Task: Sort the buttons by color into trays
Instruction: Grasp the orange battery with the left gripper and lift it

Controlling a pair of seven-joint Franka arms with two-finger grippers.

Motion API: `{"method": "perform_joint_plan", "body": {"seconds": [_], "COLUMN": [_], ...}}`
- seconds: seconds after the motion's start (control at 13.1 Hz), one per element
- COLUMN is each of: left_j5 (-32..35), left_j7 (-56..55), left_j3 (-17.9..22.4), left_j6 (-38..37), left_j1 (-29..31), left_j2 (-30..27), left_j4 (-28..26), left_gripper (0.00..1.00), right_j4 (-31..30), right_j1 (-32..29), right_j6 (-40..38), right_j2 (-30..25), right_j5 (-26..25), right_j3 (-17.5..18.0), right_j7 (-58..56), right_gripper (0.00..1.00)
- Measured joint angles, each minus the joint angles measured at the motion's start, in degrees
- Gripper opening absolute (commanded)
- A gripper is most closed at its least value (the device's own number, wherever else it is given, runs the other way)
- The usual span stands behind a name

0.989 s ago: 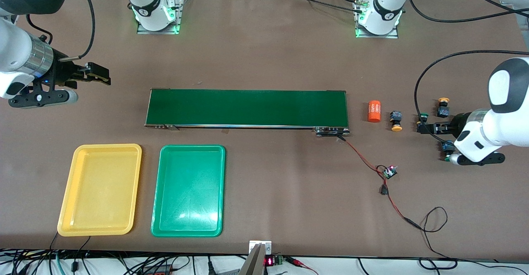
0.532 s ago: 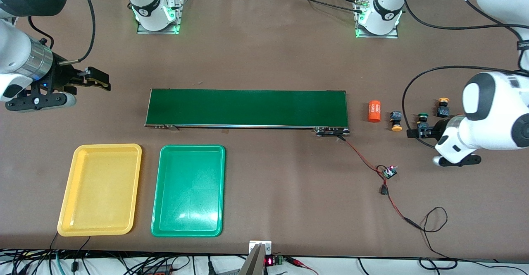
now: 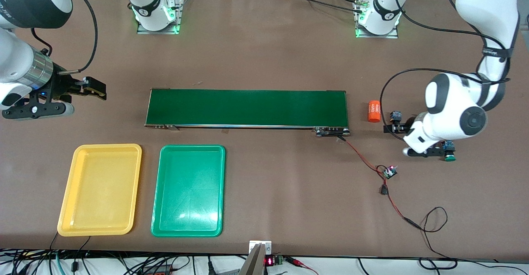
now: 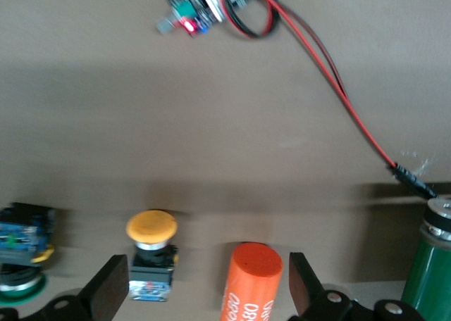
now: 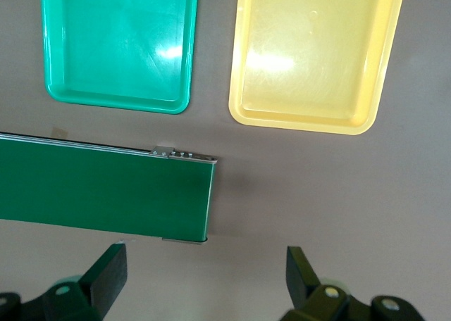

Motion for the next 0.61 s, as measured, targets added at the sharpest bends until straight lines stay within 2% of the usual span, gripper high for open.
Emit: {"method": "perform_joint_plan", "body": {"seconds": [0.3,0.61], "left_j5": [0.01,0.02], "left_j7": [1.52,7.04], "left_j3": [-3.48,-4.31], "left_j6": [5.53,9.32], "left_j1": [2.09,2.49], "left_j2": [-4.05,-5.62], "left_j4": [-9.04,-14.04], "left_gripper": [1.0,1.0], "right_j4": [0.0,0.0], "right_j1": [-0.1,-0.1], "right_j6": [0.14,0.28], "right_j2": [0.02,0.03], "right_j5": [-0.06,-0.06], "right_j3": [-0.03,-0.03], "right_j7": [0.0,0.0], "right_gripper": [1.0,1.0]}}
